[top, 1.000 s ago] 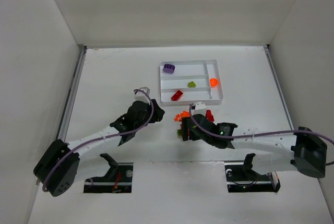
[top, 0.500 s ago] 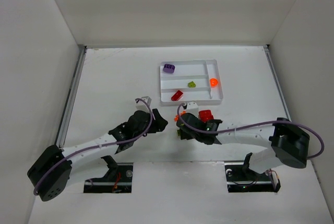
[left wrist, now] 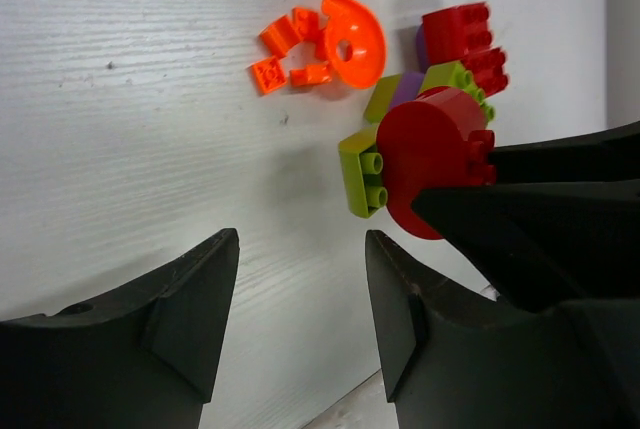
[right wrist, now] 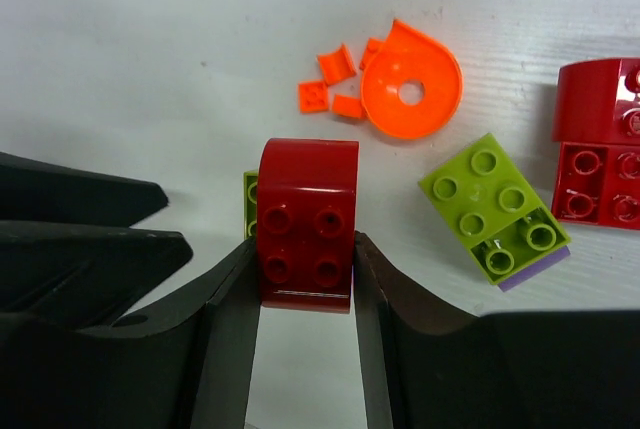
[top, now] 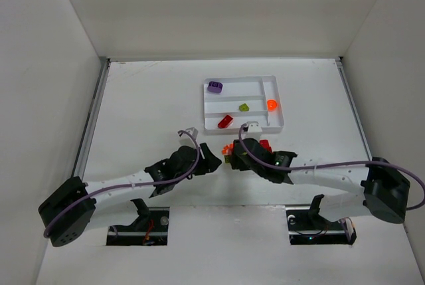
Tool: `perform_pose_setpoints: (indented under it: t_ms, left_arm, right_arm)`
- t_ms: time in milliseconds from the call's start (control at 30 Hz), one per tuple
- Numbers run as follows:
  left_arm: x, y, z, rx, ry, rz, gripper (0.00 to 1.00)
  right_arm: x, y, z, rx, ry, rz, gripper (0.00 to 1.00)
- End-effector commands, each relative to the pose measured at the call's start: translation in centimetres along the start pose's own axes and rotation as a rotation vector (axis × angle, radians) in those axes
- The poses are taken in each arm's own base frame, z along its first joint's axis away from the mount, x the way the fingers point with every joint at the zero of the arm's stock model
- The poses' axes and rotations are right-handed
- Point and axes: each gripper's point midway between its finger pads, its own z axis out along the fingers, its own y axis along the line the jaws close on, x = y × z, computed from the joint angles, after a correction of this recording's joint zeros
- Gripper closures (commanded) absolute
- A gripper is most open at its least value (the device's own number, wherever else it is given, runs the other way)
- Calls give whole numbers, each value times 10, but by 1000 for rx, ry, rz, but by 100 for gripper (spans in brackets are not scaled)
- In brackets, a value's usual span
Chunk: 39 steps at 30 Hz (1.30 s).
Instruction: Sort the legos into containers by color
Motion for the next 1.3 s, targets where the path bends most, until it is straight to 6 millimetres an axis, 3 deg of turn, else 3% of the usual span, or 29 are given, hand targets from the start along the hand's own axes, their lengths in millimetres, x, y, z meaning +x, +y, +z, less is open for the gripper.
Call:
perform_pose_setpoints:
  t_ms: [0,333,1033,1267]
  left_arm:
    - [-24,-28,-2,99,-102,-106,49]
    - [-30,-46,1,169,-132,-156,58]
    - [-36,-47,10,164,-155,-168,65]
    - [-43,-51,7,190,-183,-170,83]
  right_arm:
    - [-24,17,-2,-91,-88,97,74]
    - [-34,33,-6,-235,-107,186,74]
    - [-51,44,-28,-419,-145,353,73]
    - [-49,49,-24,-436,-126,359,73]
